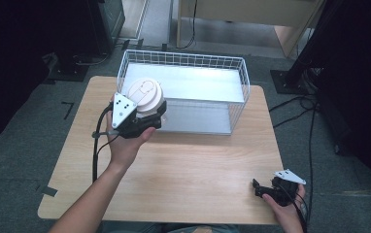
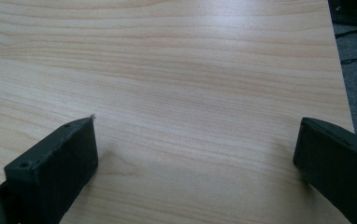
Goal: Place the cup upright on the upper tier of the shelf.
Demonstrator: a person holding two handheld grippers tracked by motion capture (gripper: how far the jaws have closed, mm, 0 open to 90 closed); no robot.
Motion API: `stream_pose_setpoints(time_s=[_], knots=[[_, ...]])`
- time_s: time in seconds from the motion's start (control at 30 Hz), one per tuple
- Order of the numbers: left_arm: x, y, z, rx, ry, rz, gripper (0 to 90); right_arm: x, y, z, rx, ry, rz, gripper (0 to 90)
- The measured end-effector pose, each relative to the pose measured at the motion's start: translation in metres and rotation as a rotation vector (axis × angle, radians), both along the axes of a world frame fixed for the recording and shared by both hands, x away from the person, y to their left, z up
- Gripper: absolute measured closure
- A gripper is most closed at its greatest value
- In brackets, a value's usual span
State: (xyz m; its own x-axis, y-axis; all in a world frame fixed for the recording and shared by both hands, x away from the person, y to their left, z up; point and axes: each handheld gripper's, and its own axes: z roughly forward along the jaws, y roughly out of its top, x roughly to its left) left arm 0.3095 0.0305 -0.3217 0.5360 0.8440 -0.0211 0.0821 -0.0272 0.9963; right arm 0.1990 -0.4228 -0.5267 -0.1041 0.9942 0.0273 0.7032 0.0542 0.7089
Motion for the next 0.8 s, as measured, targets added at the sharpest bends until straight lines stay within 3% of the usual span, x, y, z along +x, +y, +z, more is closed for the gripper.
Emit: stream_pose_setpoints(time_s=[0.3, 0.8], knots=[[0.007, -0.004, 0.016, 0.006, -0.029, 0.011, 15.7, 0.000, 0.000, 0.000, 0.000, 0.000, 0.000, 0.0], [0.044, -0.018, 0.041, 0.032, -0.045, 0.047, 15.7, 0.000, 0.000, 0.000, 0.000, 0.001, 0.001, 0.0]])
